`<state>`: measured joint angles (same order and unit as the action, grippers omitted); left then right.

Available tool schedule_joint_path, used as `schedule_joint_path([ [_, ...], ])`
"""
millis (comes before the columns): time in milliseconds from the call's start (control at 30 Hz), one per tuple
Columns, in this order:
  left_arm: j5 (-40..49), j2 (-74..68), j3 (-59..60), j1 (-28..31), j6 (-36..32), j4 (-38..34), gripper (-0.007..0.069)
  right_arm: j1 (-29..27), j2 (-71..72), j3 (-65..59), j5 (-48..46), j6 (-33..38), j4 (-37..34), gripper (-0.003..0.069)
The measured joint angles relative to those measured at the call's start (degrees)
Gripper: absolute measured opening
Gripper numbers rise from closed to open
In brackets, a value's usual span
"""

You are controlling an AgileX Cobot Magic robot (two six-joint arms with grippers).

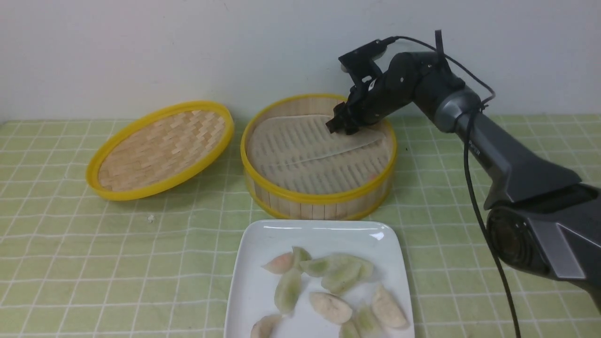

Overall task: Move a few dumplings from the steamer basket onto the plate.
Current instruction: Use the right arm to grab a dumpling from inside the steamer, then use the right arm to put the dumpling into the plate

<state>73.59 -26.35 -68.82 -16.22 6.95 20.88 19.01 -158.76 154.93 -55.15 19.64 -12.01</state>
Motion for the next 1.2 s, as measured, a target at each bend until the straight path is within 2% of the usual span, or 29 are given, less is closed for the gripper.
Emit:
schedule_joint_path([
  [100, 0.00, 0.00, 0.00, 0.00, 0.00, 0.02, -0.0006, 0.00, 0.00, 0.12, -0.78, -0.11, 1.53, 0.0153],
  [200, 0.00, 0.00, 0.00, 0.00, 0.00, 0.02, -0.0006, 0.00, 0.48, 0.23, -2.70, -0.26, 2.98, 0.0155],
  [333, 0.00, 0.00, 0.00, 0.00, 0.00, 0.02, -0.0006, -0.06, 3.83, -0.09, -9.83, -1.59, 5.01, 0.0157],
  [467, 0.00, 0.00, 0.00, 0.00, 0.04, 0.02, -0.0006, -0.13, 9.78, -0.16, -15.59, -2.49, 4.35, 0.0157],
  [667, 0.00, -0.05, 0.00, 0.00, 0.04, -0.04, -0.0006, -0.13, 20.91, -2.65, -16.65, -4.31, 1.33, 0.0157],
  [800, 0.00, -0.05, 0.00, 0.00, 0.32, -1.14, -0.0006, -0.06, 31.35, -14.09, -16.78, -5.94, -1.35, 0.0157],
  [833, 0.00, -0.05, 0.00, 0.00, 0.55, -1.87, -0.0006, 0.35, 36.70, -20.93, -16.73, -6.05, -2.23, 0.0157],
  [867, 0.00, -0.05, 0.00, 0.00, 0.55, -2.13, -0.0006, 0.43, 37.50, -20.93, -16.73, -6.11, -2.23, 0.0157],
  [933, 0.00, -0.05, 0.00, 0.00, 0.73, -4.08, -0.0006, 2.52, 48.14, -34.99, -16.66, -6.11, -3.36, 0.0157],
  [967, 0.00, -0.05, 0.00, 0.00, 0.73, -4.08, -0.0006, 2.75, 48.14, -36.08, -16.59, -6.11, -3.48, 0.0157],
  [1000, 0.00, -0.05, 0.12, 0.00, 0.73, -4.93, -0.0006, 4.47, 54.31, -44.94, -16.58, -6.12, -4.43, 0.0157],
  [1133, 0.00, -0.05, 1.21, 0.00, 0.90, -5.98, -0.0006, 9.71, 64.59, -64.50, -16.09, -6.16, -6.26, 0.0157],
  [1167, 0.00, -0.05, 2.05, 0.00, 0.90, -6.10, -0.0006, 12.42, 66.64, -71.30, -14.04, -6.16, -6.27, 0.0157],
  [1200, 0.00, -0.05, 2.18, 0.00, 0.90, -6.17, -0.0006, 12.42, 66.83, -72.21, -13.62, -6.16, -6.27, 0.0157],
])
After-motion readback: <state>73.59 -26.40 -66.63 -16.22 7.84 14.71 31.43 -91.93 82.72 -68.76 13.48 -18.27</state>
